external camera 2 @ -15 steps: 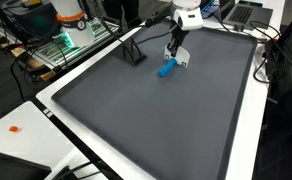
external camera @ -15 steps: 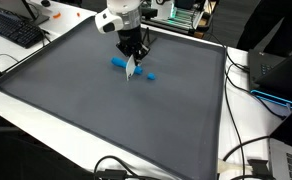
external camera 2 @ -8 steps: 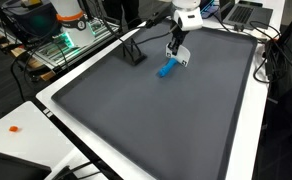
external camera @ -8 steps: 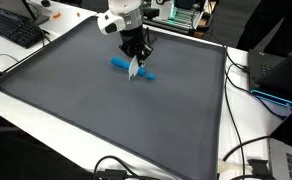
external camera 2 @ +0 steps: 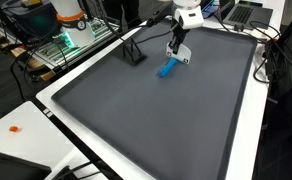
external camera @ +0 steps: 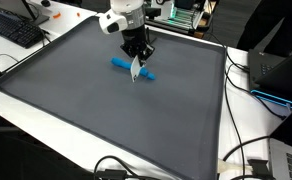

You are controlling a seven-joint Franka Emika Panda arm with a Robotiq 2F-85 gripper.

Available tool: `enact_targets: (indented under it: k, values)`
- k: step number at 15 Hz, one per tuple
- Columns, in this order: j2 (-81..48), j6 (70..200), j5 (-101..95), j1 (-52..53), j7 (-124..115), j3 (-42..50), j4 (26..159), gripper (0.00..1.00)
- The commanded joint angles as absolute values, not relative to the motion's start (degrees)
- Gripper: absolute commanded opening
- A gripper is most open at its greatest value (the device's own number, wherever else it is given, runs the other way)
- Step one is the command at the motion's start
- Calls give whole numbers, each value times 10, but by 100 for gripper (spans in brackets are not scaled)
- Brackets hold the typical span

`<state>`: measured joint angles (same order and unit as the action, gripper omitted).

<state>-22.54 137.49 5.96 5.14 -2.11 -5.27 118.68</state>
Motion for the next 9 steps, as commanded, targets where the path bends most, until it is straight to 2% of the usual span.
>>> enact_targets:
  k: [1,9]
  values:
    - [-200,1376,49,53,-23,-49,1203,1]
    - [-175,1376,29,48,-26,-33,1204,1]
